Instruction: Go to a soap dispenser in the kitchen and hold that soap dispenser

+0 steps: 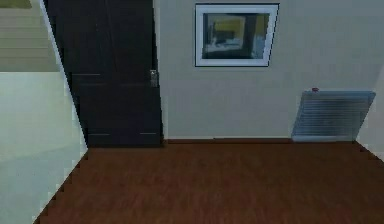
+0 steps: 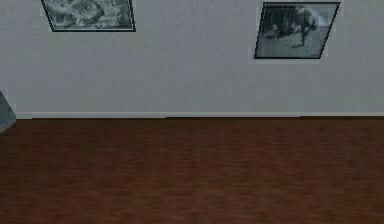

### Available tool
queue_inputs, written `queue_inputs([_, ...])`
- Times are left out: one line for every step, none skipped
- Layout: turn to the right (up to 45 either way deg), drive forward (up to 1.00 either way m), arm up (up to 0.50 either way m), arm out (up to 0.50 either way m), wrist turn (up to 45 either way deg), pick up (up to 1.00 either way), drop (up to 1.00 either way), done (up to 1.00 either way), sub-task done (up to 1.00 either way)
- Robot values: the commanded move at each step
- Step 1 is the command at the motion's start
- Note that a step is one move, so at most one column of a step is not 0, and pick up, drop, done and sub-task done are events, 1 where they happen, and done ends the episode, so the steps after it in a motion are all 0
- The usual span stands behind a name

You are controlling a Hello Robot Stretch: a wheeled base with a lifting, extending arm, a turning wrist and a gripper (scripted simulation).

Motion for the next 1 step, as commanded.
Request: queue_inputs([45.0,0.0,0.0,0.0,0.0,0.0,0.0,0.0,0.0])
